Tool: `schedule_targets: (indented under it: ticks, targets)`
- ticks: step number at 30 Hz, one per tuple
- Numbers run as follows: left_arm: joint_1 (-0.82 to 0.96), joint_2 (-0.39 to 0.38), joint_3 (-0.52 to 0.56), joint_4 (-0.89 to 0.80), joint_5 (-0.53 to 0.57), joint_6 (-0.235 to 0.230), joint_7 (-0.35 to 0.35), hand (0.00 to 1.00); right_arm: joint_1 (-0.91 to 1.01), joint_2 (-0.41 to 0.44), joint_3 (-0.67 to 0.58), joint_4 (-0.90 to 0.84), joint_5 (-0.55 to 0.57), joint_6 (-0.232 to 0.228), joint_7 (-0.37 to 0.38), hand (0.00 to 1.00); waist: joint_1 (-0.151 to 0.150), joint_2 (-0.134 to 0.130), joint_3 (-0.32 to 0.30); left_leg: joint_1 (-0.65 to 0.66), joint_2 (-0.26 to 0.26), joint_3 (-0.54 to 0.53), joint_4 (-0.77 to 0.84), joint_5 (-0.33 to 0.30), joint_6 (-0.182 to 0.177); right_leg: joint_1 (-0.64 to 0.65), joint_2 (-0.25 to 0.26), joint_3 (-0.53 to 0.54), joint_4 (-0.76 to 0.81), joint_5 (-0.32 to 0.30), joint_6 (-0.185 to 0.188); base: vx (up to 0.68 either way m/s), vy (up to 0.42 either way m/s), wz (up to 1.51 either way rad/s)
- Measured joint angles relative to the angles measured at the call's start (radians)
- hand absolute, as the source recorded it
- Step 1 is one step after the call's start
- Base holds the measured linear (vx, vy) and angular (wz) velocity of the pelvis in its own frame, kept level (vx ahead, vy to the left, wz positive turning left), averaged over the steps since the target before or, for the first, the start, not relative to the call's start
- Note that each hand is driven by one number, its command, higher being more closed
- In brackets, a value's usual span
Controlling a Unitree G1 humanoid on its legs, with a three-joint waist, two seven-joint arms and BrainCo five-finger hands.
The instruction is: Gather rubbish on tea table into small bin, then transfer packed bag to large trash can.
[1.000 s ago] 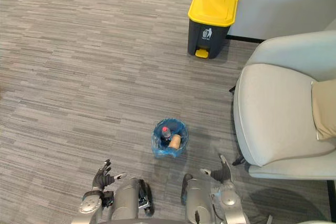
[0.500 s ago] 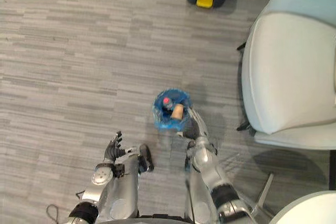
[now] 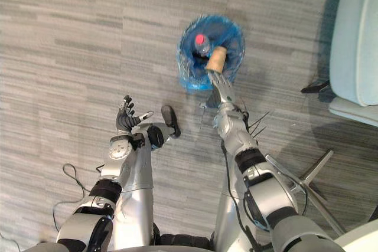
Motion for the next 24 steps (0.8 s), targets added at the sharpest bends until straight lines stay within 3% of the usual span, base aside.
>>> schedule_targets:
  ticks: [1,10,15,21,24]
  targets:
    - [-0.004,0.0,0.001,-0.02,-0.008,-0.009,0.0,0.0,-0.022,-0.009,0.0,0.021,0.0,0.008,-0.007,1.0,0.007,0.001,0.0,-0.029,-0.001,-0.007,0.013,0.003,0.002,-0.026,-0.002,-0.001,0.017,-0.003,0.002,-0.06,-0.025,0.13]
    - [-0.002,-0.013,-0.002,-0.086,-0.045,-0.032,-0.003,0.0,-0.087,-0.08,-0.005,0.102,0.012,0.026,-0.014,1.0,0.025,0.001,0.0,-0.088,-0.011,-0.007,-0.012,0.019,-0.011,-0.088,-0.017,-0.006,0.021,-0.008,0.009,-0.05,-0.003,0.11]
    - [-0.002,-0.021,-0.001,-0.081,-0.044,-0.032,-0.004,0.0,-0.072,-0.083,0.007,0.098,0.038,0.024,-0.013,1.0,0.035,0.001,0.0,-0.082,-0.009,-0.005,-0.023,0.04,0.003,-0.088,-0.015,-0.008,0.016,-0.006,0.004,0.0,0.006,-0.01]
    - [0.012,-0.022,-0.002,-0.052,-0.029,-0.006,-0.004,0.0,0.03,-0.054,-0.002,-0.077,0.09,0.021,-0.014,1.0,0.016,0.0,0.0,-0.023,0.002,-0.011,-0.027,0.04,0.006,-0.016,-0.005,-0.019,0.0,-0.009,0.004,-0.02,0.013,-0.04]
    - [0.055,-0.04,-0.007,-0.05,-0.001,0.013,-0.005,0.0,0.122,-0.007,-0.044,-0.235,0.175,0.001,-0.016,1.0,0.015,-0.001,-0.001,0.064,0.004,-0.005,-0.092,0.041,-0.008,0.073,-0.001,-0.035,-0.067,-0.005,0.006,-0.08,-0.007,-0.06]
